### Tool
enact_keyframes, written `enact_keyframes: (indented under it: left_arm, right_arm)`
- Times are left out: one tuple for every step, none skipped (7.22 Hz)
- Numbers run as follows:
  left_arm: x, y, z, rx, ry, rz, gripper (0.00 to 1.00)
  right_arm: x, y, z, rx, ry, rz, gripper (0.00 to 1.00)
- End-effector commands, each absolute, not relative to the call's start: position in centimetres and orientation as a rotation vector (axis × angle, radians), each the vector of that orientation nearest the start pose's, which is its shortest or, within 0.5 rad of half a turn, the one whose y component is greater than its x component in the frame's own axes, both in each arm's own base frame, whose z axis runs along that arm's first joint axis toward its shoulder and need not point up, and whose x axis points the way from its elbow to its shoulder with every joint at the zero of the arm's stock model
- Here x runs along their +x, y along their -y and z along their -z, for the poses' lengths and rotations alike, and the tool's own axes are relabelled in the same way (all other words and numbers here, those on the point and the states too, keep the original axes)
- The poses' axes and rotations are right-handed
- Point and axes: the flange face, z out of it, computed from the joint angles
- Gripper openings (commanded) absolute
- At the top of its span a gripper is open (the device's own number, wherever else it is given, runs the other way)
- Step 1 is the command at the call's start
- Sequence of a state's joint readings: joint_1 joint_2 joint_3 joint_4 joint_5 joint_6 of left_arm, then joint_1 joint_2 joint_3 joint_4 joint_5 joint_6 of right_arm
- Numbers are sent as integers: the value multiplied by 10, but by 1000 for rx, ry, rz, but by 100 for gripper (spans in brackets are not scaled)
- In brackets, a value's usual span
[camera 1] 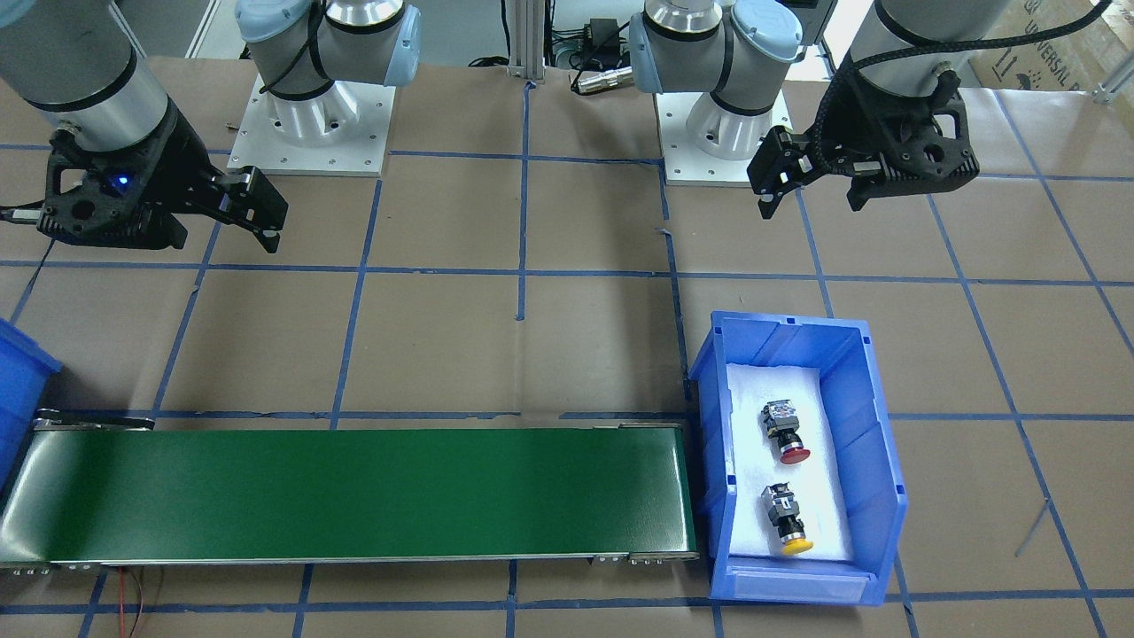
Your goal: Transport two buttons from left to right
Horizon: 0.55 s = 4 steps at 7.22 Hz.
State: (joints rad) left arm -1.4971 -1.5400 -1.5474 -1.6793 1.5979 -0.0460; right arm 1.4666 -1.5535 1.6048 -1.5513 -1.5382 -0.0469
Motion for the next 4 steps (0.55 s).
enact_keyframes:
  left_arm:
    - [-95,481,-504,-187,-3108,-82,100]
    - [-95,481,-503,-188,-3109,-87,100]
    - [-95,481,-502,-188,-3111,-87,100]
    - [-95,480,-497,-190,-3108,-98,100]
  right_arm:
    - [84,502,-467,92,-3099,-86,100]
    - [87,498,-471,85,-3097,-79,100]
    - [87,498,-469,85,-3097,-86,100]
    - [87,498,-469,87,-3095,-83,100]
